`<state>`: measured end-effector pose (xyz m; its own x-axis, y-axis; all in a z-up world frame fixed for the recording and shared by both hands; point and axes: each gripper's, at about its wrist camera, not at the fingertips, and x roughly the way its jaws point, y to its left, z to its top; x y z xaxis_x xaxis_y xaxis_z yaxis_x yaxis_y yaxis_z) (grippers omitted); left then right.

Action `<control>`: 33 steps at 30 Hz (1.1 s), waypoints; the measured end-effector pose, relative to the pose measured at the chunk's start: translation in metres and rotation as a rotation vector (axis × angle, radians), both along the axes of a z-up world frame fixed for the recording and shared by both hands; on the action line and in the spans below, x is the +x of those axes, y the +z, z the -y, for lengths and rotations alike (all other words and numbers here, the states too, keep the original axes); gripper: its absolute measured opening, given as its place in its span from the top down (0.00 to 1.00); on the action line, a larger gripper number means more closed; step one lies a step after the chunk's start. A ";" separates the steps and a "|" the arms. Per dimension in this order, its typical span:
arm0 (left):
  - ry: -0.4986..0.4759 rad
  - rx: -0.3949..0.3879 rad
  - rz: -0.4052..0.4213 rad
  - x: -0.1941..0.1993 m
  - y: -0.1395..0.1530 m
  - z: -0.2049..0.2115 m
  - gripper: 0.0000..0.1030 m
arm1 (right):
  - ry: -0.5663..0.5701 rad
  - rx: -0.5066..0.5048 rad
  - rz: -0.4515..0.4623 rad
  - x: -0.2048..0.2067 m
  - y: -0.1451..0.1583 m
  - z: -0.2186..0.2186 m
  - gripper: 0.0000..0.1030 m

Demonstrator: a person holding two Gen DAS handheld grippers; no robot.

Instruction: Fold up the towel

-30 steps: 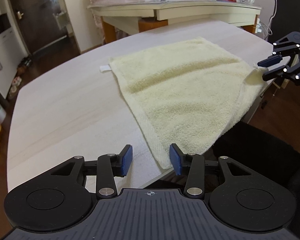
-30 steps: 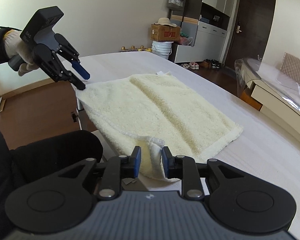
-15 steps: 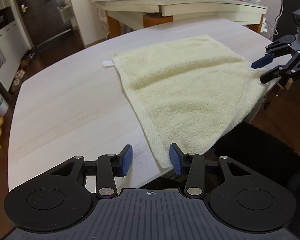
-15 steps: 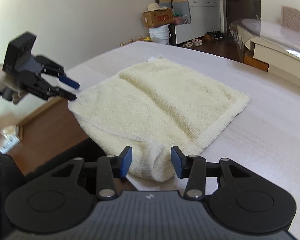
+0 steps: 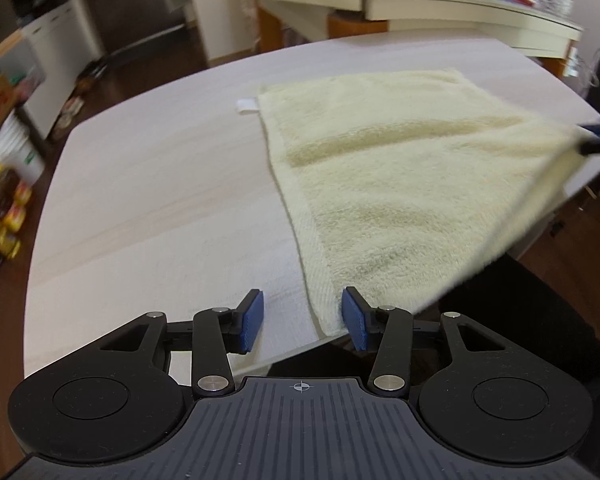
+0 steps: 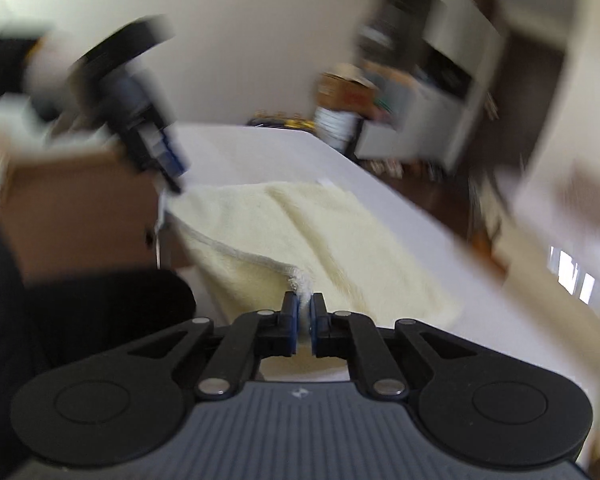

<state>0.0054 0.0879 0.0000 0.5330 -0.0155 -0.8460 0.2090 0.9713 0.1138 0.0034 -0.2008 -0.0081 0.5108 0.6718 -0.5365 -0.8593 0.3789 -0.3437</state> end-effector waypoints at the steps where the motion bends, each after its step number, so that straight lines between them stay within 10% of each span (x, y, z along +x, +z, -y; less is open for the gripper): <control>1: 0.009 0.006 -0.006 0.000 0.001 0.002 0.54 | 0.021 -0.020 0.018 -0.003 0.002 -0.001 0.93; 33: 0.397 -0.075 -0.011 -0.023 -0.006 0.009 0.51 | 0.424 -0.338 0.399 0.117 0.017 -0.142 0.93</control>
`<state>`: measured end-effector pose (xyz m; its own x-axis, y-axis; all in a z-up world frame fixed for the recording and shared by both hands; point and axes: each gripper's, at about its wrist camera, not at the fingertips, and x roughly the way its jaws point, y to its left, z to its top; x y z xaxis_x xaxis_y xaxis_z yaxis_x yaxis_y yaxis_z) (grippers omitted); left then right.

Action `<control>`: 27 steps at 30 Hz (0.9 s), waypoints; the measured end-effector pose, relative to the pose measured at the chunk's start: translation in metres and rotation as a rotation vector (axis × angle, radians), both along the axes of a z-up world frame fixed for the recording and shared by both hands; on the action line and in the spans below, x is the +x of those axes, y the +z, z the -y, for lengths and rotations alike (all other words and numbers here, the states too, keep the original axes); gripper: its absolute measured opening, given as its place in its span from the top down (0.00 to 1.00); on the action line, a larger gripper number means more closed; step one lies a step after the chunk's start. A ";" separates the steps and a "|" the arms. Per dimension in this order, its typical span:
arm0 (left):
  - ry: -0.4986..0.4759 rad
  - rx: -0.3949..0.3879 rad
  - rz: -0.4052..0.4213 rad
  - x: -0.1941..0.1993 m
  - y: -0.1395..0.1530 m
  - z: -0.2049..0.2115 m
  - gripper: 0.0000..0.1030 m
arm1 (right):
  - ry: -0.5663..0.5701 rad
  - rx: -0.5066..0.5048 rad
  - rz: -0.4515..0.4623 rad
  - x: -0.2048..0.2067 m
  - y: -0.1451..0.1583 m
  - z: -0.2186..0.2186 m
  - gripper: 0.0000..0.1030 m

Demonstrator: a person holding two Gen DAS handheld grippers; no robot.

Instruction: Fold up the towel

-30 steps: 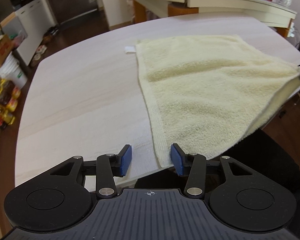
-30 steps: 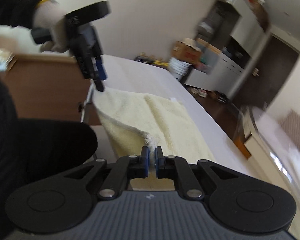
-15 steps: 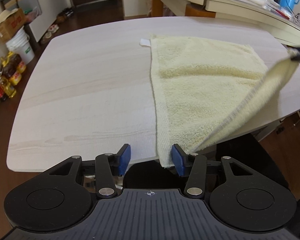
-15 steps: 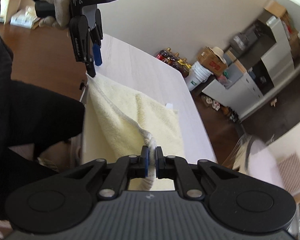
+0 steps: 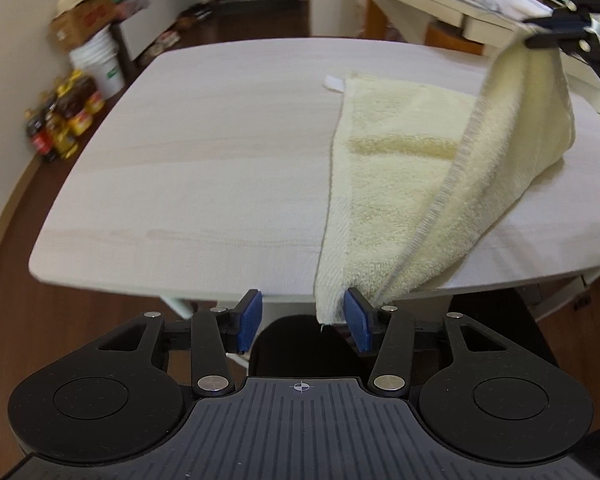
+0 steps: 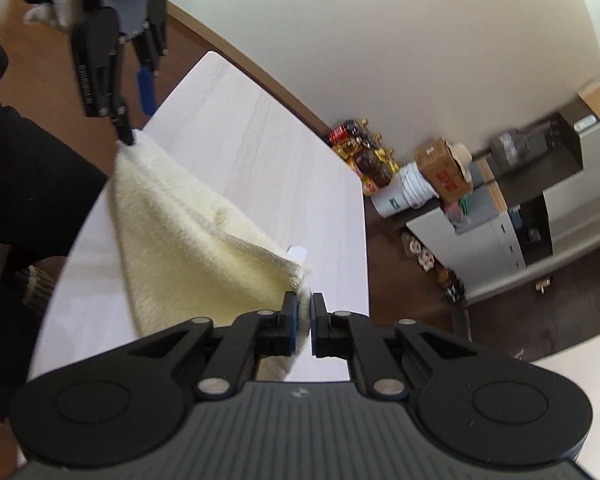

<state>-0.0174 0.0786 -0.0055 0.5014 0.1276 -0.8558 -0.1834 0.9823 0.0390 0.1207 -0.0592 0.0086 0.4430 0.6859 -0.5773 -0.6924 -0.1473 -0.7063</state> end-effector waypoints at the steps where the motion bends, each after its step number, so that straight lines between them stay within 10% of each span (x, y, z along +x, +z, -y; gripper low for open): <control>1: 0.014 -0.008 -0.001 0.001 -0.002 0.001 0.53 | 0.010 0.000 0.005 0.004 -0.003 -0.006 0.93; 27: 0.143 -0.119 0.040 -0.015 0.020 -0.007 0.55 | 0.023 -0.028 -0.156 0.107 -0.069 -0.099 0.92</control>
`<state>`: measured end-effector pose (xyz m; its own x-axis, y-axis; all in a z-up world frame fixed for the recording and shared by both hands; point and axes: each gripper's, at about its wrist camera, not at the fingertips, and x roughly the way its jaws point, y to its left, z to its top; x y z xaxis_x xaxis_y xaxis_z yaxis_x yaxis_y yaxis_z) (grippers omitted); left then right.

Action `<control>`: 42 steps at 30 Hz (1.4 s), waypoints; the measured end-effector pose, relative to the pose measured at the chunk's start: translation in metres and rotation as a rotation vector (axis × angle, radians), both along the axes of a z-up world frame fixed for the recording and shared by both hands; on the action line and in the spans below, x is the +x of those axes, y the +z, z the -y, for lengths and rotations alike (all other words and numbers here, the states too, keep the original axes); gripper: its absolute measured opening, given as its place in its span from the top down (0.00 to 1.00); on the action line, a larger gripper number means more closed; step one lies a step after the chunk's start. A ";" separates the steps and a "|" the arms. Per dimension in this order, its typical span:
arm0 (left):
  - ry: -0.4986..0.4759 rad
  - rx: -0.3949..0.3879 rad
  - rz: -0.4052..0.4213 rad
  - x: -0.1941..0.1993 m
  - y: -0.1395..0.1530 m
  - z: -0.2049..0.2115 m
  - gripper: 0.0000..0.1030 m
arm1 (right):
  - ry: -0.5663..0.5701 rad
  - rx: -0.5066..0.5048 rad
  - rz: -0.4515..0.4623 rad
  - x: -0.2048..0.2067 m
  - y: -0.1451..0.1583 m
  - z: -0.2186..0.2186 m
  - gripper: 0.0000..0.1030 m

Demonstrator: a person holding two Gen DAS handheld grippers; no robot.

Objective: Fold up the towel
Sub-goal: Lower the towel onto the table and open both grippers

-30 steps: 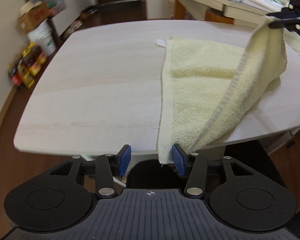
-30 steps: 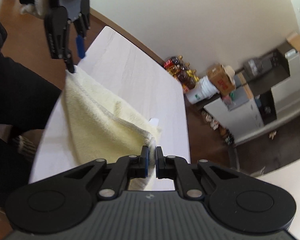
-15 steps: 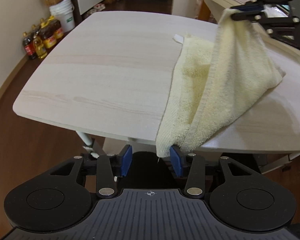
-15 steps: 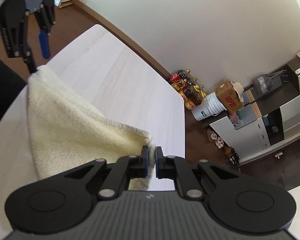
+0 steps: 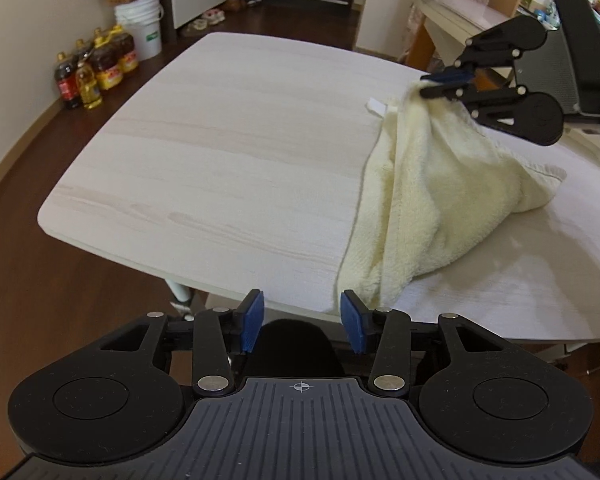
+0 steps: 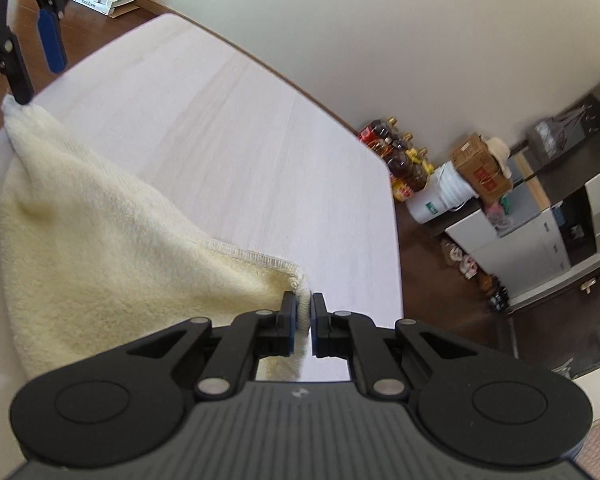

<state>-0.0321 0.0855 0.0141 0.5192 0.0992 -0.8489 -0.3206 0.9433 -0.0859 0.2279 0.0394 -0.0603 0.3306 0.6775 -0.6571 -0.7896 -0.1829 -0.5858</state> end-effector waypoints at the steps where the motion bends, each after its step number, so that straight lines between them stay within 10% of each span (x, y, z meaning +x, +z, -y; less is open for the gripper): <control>1: -0.001 -0.001 -0.003 -0.001 0.000 0.002 0.55 | -0.004 -0.003 -0.008 0.002 -0.003 -0.001 0.90; 16: -0.079 0.011 0.083 0.003 0.013 -0.010 0.55 | -0.204 0.145 -0.108 0.002 0.022 0.056 0.62; 30: -0.321 0.059 0.189 0.028 0.001 0.017 0.56 | -0.903 0.345 -0.257 -0.035 0.029 0.202 0.59; 42: -0.401 0.198 0.130 0.046 -0.013 0.019 0.55 | -0.952 0.364 -0.278 -0.030 0.009 0.204 0.58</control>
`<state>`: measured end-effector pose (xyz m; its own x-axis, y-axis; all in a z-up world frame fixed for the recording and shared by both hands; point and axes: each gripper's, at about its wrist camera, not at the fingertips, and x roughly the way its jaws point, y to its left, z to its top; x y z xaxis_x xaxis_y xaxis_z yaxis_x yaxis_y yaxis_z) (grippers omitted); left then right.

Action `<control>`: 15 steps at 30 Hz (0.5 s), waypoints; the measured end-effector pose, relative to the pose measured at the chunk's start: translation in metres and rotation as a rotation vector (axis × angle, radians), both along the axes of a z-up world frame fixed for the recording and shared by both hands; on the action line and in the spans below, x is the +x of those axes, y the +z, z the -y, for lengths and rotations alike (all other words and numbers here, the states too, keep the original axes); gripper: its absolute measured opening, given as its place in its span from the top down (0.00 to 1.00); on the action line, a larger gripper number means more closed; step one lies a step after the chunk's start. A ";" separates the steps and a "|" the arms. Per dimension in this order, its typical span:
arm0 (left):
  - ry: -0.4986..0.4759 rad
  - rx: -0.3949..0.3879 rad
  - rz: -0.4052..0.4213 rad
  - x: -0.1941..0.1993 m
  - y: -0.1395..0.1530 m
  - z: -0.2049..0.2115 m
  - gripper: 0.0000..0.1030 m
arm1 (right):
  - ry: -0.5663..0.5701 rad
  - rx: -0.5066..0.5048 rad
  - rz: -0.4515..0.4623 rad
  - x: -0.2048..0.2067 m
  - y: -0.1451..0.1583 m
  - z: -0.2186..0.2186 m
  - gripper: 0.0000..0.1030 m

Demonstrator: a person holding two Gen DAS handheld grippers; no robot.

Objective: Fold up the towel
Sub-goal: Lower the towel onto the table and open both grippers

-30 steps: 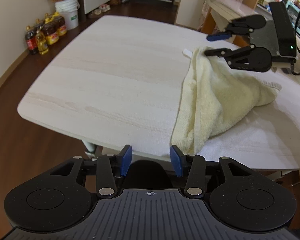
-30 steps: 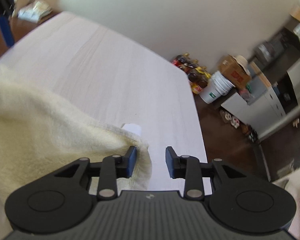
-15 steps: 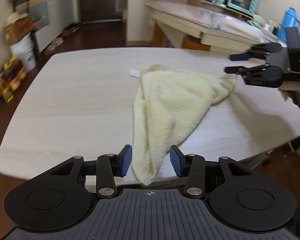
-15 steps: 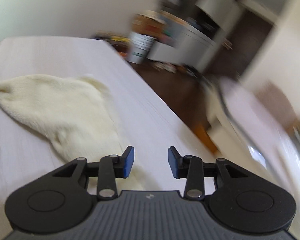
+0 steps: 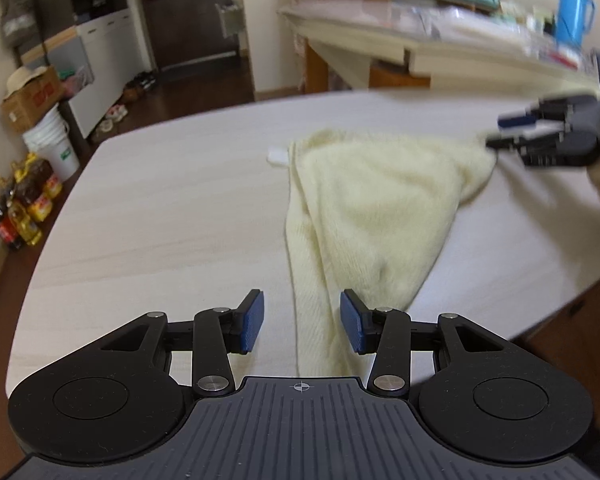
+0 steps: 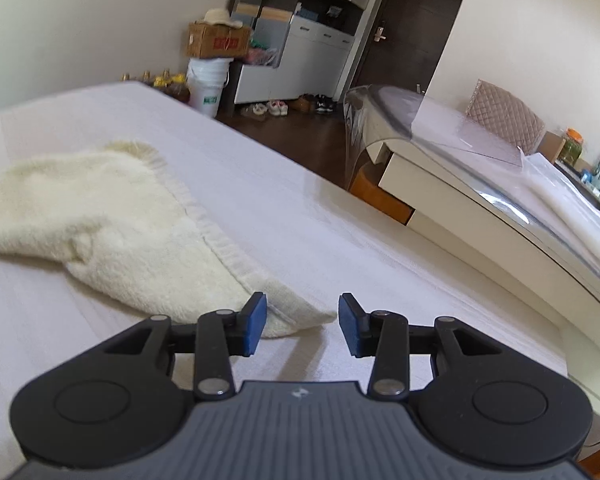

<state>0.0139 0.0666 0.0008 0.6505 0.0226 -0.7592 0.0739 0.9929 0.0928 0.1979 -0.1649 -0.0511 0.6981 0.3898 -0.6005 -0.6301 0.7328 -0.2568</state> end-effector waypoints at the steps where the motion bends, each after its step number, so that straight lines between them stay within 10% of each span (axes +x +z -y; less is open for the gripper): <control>1: -0.007 0.010 -0.001 -0.001 -0.001 0.000 0.55 | 0.001 -0.012 0.009 0.003 -0.002 0.000 0.58; 15: -0.085 -0.012 -0.054 -0.003 0.003 -0.004 0.57 | 0.095 -0.214 0.159 0.048 -0.012 -0.016 0.47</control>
